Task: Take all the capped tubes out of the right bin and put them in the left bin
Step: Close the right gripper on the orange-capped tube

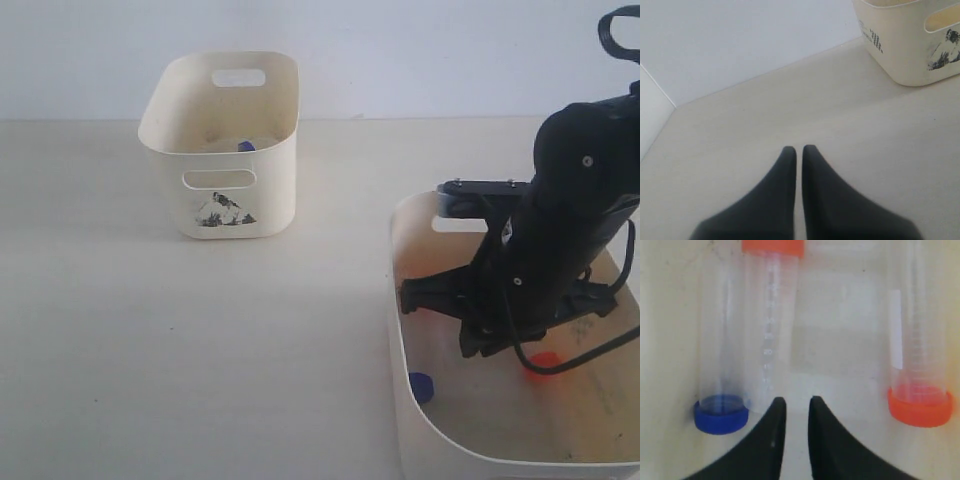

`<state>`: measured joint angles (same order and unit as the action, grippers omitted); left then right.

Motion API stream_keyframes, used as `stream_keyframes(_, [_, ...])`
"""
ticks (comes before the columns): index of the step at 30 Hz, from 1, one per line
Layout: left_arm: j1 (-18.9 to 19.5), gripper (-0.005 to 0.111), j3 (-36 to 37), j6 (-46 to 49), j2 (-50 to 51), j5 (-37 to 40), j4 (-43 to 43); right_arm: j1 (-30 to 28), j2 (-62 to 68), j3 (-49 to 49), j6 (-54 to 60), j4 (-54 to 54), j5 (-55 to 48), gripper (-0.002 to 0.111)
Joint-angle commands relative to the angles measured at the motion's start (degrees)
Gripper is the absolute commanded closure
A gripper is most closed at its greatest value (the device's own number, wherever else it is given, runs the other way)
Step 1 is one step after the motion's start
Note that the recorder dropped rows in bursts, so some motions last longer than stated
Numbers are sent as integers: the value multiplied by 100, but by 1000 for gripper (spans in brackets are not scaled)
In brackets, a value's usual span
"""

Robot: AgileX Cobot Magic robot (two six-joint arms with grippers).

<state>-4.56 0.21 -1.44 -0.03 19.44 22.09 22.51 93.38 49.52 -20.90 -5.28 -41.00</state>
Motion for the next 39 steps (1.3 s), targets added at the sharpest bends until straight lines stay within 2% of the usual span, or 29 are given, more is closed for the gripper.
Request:
stream_keyframes(1, [-31,102,-21,-54,3,-18,-16,-26,-15,-24,116,-23,330,68])
stream_keyframes(4, [-31,102,-21,-54,3,-18,-16,-26,-15,-24,116,-44,390,61])
stream_keyframes(39, [-31,102,-21,-54,3,-18,-16,-26,982,-24,140,-607,1223,61])
